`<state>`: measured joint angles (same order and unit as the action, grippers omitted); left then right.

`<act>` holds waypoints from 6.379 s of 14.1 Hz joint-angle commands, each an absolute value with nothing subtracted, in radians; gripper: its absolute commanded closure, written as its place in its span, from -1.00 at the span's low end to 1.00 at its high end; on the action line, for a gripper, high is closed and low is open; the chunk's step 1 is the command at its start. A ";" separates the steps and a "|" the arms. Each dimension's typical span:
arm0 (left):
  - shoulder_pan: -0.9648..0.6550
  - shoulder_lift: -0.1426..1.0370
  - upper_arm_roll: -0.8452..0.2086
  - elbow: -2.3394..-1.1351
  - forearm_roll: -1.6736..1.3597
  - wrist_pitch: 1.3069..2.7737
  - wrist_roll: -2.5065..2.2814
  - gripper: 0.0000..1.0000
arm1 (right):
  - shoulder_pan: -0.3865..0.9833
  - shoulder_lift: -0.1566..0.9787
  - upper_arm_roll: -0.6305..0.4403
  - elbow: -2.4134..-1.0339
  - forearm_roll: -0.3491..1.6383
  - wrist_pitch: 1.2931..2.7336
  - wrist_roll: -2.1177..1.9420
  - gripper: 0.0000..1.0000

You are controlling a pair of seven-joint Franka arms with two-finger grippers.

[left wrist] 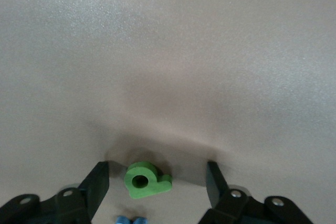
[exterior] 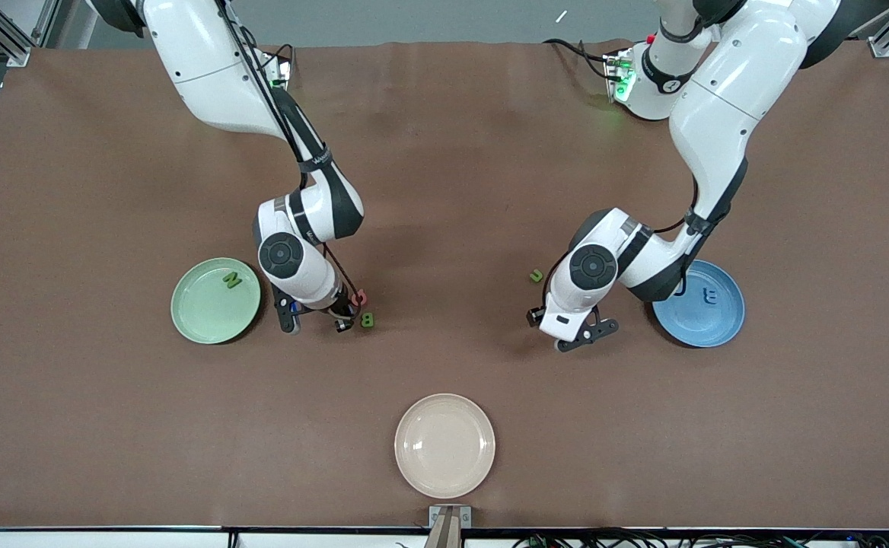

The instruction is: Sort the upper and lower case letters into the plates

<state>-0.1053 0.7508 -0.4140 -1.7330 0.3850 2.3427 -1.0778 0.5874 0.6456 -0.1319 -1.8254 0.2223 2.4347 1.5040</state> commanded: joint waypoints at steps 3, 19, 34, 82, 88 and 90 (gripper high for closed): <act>-0.103 0.736 -0.417 -1.758 0.368 2.345 -1.086 -0.40 | 0.508 0.640 -0.146 -1.735 0.173 2.140 1.323 1.00; -0.101 0.733 -0.416 -1.758 0.347 2.339 -1.083 0.30 | 0.238 0.462 -0.173 -2.011 0.147 2.190 0.701 1.00; 0.320 0.511 -0.693 -1.870 0.342 2.125 -0.809 0.64 | 0.252 0.469 -0.163 -2.016 0.172 2.223 0.703 -1.00; 0.434 0.636 -0.966 -1.890 0.560 2.214 -1.059 -0.99 | 0.686 0.719 -0.155 -1.741 0.206 2.523 0.543 0.34; 0.201 0.701 -0.742 -1.833 0.563 2.267 -1.144 -0.98 | 0.667 0.706 -0.159 -1.738 0.209 2.484 0.535 0.99; 0.201 0.715 -0.723 -1.848 0.564 2.295 -1.146 -0.97 | 0.641 0.683 -0.163 -1.709 0.209 2.360 0.529 0.99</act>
<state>0.1870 0.7013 -0.7318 -1.8458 0.5593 2.2703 -1.1444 0.6690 0.7076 -0.1607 -1.7250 0.2097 2.4523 0.5395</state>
